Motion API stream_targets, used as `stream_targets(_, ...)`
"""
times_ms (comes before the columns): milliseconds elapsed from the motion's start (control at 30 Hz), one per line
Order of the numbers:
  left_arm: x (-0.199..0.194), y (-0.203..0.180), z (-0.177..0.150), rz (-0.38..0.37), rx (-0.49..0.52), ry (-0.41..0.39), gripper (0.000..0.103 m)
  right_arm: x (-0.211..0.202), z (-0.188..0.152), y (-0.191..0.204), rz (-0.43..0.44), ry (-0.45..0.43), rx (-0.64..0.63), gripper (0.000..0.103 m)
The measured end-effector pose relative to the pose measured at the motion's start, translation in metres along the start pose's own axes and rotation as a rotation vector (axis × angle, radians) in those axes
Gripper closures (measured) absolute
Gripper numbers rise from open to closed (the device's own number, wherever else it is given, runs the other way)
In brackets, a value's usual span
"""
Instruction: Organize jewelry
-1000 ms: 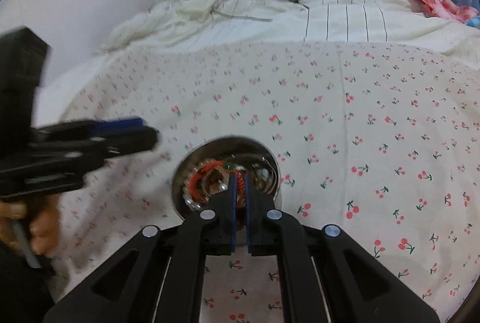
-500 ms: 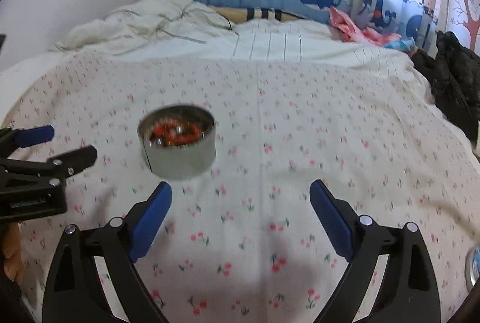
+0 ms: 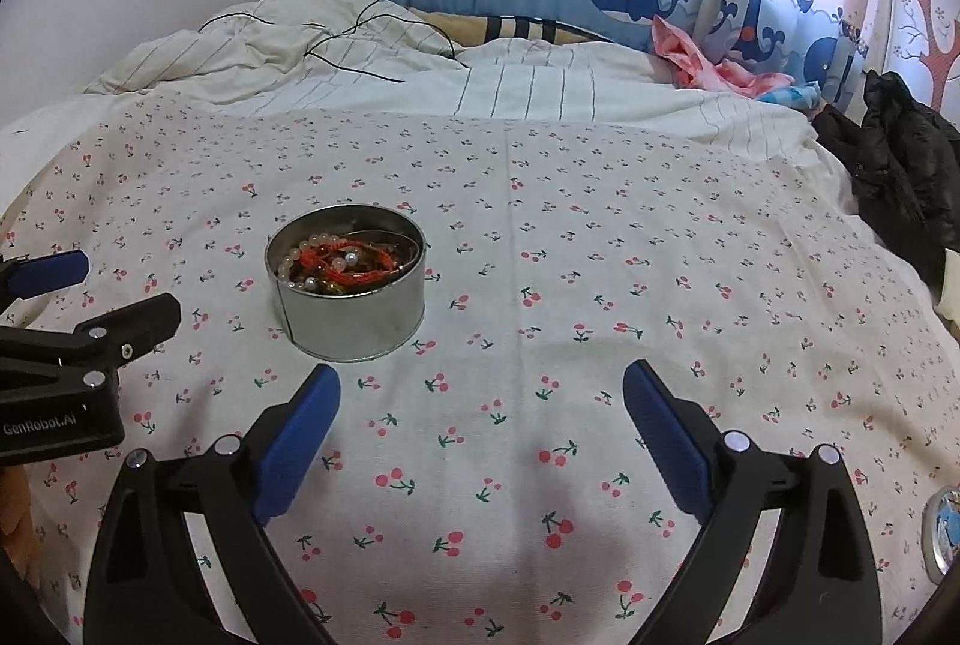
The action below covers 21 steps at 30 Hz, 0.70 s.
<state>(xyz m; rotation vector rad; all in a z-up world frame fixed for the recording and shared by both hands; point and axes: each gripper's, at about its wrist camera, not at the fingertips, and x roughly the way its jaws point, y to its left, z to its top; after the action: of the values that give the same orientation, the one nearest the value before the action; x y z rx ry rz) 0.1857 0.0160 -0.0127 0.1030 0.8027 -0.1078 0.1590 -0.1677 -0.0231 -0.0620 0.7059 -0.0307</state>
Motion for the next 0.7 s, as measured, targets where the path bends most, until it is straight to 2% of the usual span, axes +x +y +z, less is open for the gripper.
stream_targets(700, -0.0039, -0.0025, 0.0009, 0.013, 0.012, -0.017, 0.008, -0.0011, 0.0005, 0.0006, 0.005, -0.002, 0.000, 0.010)
